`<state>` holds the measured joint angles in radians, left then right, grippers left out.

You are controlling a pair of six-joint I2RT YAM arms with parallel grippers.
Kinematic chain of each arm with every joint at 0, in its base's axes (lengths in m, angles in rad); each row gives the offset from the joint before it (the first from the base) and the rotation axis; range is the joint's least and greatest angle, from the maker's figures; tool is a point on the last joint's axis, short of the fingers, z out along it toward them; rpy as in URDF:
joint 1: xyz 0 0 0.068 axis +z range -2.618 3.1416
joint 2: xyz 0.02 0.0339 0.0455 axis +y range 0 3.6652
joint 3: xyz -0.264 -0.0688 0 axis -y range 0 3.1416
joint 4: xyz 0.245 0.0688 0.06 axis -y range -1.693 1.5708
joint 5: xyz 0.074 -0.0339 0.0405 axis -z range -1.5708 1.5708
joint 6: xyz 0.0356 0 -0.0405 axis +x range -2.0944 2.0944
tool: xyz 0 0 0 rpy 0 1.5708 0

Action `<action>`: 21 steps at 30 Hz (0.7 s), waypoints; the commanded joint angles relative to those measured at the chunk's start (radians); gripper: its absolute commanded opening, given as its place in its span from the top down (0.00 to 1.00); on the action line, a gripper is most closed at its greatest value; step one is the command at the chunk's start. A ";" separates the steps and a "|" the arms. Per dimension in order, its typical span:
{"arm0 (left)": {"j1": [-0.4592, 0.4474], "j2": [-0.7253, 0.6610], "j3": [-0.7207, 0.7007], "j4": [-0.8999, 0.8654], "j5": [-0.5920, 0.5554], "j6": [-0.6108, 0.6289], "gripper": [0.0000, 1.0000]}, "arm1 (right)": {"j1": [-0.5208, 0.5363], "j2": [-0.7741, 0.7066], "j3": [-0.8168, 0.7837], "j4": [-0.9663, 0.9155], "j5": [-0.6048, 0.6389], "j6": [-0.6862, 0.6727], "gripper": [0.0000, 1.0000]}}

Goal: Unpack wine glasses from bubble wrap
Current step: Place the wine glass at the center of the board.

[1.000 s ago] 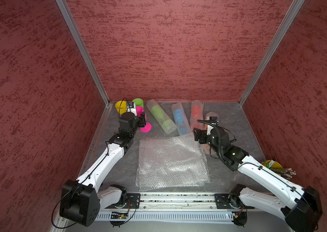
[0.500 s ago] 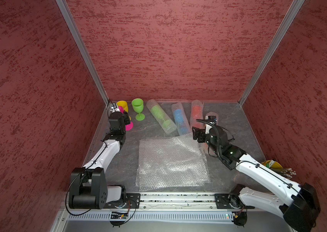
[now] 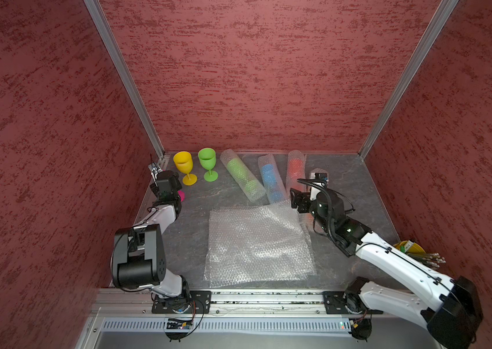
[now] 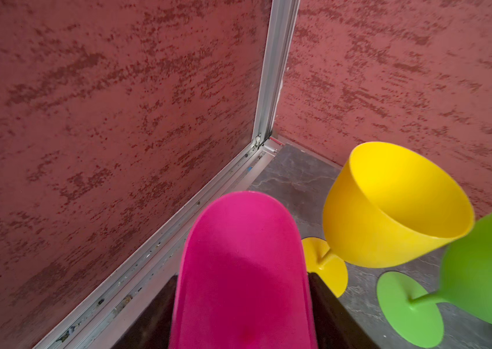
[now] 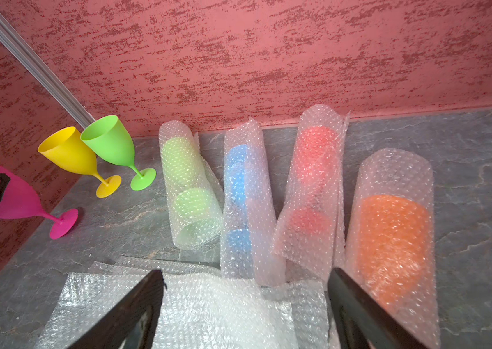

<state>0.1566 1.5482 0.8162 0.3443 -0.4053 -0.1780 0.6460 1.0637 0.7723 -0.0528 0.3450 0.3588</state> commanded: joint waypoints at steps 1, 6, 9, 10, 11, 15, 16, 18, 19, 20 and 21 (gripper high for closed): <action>0.007 0.033 0.040 0.077 -0.047 0.018 0.37 | -0.005 -0.026 -0.018 0.038 0.043 -0.015 0.13; 0.020 0.080 0.054 0.114 -0.050 0.026 0.35 | -0.010 -0.021 -0.020 0.044 0.048 -0.020 0.13; 0.022 0.095 0.061 0.121 -0.046 0.027 0.34 | -0.015 -0.014 -0.022 0.047 0.044 -0.019 0.13; 0.024 0.099 0.062 0.121 -0.046 0.024 0.33 | -0.015 -0.010 -0.021 0.047 0.043 -0.020 0.13; 0.026 0.101 0.064 0.116 -0.042 0.017 0.32 | -0.016 -0.007 -0.021 0.047 0.042 -0.020 0.13; 0.032 0.100 0.080 0.074 -0.024 -0.007 0.25 | -0.019 -0.004 -0.016 0.044 0.035 -0.024 0.13; 0.032 0.097 0.085 0.063 -0.027 -0.012 0.22 | -0.020 -0.005 -0.017 0.043 0.035 -0.024 0.13; 0.032 0.088 0.096 0.033 -0.027 -0.024 0.16 | -0.021 -0.007 -0.020 0.041 0.037 -0.024 0.13; 0.034 0.083 0.105 0.012 -0.024 -0.027 0.14 | -0.021 -0.009 -0.023 0.041 0.038 -0.024 0.13; 0.032 0.080 0.114 -0.006 -0.024 -0.029 0.12 | -0.021 -0.011 -0.025 0.041 0.038 -0.024 0.13; 0.032 0.074 0.118 -0.017 -0.026 -0.032 0.11 | -0.021 -0.014 -0.027 0.041 0.040 -0.024 0.13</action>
<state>0.1810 1.6363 0.9031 0.3744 -0.4271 -0.1909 0.6323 1.0584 0.7616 -0.0338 0.3649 0.3405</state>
